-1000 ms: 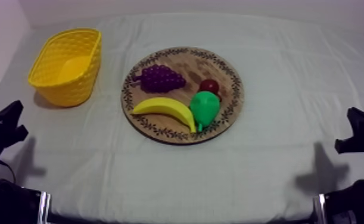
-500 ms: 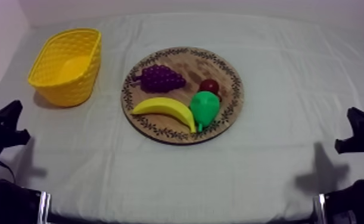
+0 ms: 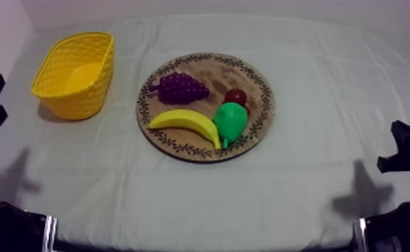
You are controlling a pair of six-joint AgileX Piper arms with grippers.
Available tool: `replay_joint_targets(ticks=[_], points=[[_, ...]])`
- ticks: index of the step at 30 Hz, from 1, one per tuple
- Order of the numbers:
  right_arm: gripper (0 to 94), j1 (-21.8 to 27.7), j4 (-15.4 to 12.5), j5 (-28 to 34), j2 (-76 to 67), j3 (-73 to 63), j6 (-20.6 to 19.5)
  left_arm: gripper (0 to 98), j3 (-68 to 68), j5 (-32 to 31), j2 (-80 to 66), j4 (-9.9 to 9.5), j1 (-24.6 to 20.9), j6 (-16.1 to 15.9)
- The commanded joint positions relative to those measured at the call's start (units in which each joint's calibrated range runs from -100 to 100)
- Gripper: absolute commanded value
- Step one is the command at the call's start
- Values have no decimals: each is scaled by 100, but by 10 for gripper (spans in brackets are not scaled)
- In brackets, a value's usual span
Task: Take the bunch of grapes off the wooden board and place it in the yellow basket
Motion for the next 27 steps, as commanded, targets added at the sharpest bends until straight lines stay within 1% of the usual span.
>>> replay_joint_targets(ticks=[1, 9, 16, 23, 27], points=[[5, 1, 1, -3, -2, -1, 1, 0, -596, 2, 482, 3, 19, -10], [5, 1, 1, -3, -2, -1, 1, 0, -1604, 1, 1479, 12, 14, -47], [5, 1, 1, -3, -2, -1, 1, 0, -2153, 1, 2134, 12, 70, -114], [5, 1, 1, -3, -2, -1, 1, 0, -2588, 1, 2762, -14, 210, -167], [5, 1, 1, -3, -2, -1, 1, 0, -2902, 23, 3134, -2, 342, -252]])
